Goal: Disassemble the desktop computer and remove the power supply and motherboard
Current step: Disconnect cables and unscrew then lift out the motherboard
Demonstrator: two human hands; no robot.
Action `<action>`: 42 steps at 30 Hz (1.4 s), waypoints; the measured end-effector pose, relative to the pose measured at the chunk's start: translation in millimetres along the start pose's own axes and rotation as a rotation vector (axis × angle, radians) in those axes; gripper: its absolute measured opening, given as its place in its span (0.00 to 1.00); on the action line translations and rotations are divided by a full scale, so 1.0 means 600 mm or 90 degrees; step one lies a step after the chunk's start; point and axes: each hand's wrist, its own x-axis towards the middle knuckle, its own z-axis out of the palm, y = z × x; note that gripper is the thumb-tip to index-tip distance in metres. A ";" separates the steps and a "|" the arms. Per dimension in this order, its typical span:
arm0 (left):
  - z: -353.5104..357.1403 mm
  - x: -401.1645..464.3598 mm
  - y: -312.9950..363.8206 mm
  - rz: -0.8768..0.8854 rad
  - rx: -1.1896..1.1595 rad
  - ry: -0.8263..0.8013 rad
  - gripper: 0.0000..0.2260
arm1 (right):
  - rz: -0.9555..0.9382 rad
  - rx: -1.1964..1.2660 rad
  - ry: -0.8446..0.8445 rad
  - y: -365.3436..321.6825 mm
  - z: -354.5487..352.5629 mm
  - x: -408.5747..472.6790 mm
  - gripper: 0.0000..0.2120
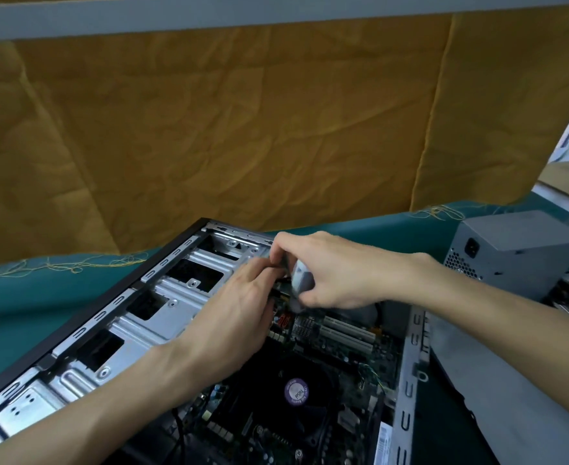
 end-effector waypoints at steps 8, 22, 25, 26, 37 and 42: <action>0.029 0.009 0.010 -0.075 -0.001 -0.150 0.12 | 0.001 -0.137 0.088 0.016 0.016 -0.026 0.17; 0.084 0.082 0.006 -0.146 0.137 -0.406 0.13 | -0.012 0.029 0.005 0.021 0.006 -0.052 0.24; 0.093 0.079 -0.001 -0.146 0.133 -0.380 0.13 | -0.007 -0.055 0.096 0.020 0.020 -0.055 0.22; 0.095 0.078 -0.001 -0.143 0.132 -0.366 0.13 | -0.007 -0.030 0.093 0.022 0.020 -0.055 0.20; 0.103 0.077 0.001 -0.134 0.226 -0.309 0.14 | 0.058 0.206 0.253 0.054 -0.051 -0.078 0.11; 0.100 0.077 0.004 -0.124 0.256 -0.309 0.11 | 0.161 0.669 0.405 0.094 -0.064 -0.103 0.10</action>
